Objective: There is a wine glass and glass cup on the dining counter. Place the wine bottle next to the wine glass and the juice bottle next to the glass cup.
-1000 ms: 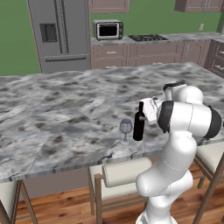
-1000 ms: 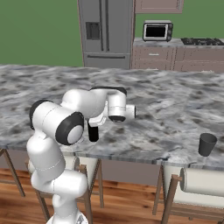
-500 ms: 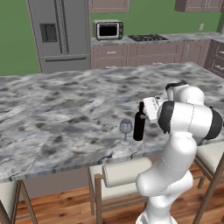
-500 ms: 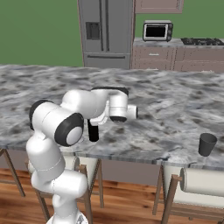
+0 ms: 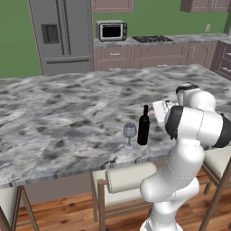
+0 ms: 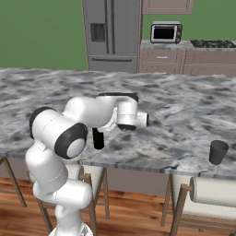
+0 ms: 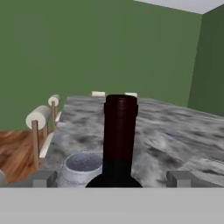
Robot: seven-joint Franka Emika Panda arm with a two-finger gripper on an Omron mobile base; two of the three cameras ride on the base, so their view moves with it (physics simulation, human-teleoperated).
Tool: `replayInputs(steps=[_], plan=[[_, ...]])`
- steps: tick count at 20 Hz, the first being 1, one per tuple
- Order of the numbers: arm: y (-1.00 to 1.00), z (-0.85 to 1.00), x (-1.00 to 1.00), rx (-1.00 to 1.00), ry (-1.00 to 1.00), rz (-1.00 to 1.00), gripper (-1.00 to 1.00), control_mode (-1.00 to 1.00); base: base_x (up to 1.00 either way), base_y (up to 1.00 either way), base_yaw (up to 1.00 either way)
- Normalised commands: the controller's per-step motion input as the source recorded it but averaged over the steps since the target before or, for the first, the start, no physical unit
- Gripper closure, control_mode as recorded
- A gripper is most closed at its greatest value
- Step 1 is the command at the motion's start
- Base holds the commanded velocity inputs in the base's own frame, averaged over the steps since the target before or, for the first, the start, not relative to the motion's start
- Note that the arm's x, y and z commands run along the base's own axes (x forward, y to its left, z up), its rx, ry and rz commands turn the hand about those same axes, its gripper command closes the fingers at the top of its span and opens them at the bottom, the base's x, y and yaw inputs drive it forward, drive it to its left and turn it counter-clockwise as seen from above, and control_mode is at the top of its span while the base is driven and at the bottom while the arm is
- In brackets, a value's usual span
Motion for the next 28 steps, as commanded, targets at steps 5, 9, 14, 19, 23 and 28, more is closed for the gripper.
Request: replayInputs(steps=[5,9,14,19,23,28], plan=[[-0.27,0.13,-0.21,0.0,0.0,-0.04,-1.0,-1.0,0.0,0.0,0.0],[-0.29,0.2,-0.36,0.0,0.0,-0.05,-1.0,-1.0,0.0,0.0,0.0],[-0.12,0.27,-0.51,-0.09,0.0,-0.15,-1.0,-1.0,0.0,0.0,0.0],[-0.15,0.3,-0.46,-0.14,0.04,-0.24,-1.0,-1.0,0.0,0.0,0.0],[-0.11,0.25,-0.52,-0.12,0.01,-0.28,-1.0,-1.0,0.0,0.0,0.0],[-0.02,0.17,-0.54,-0.13,0.0,-0.33,-1.0,-1.0,0.0,0.0,0.0]])
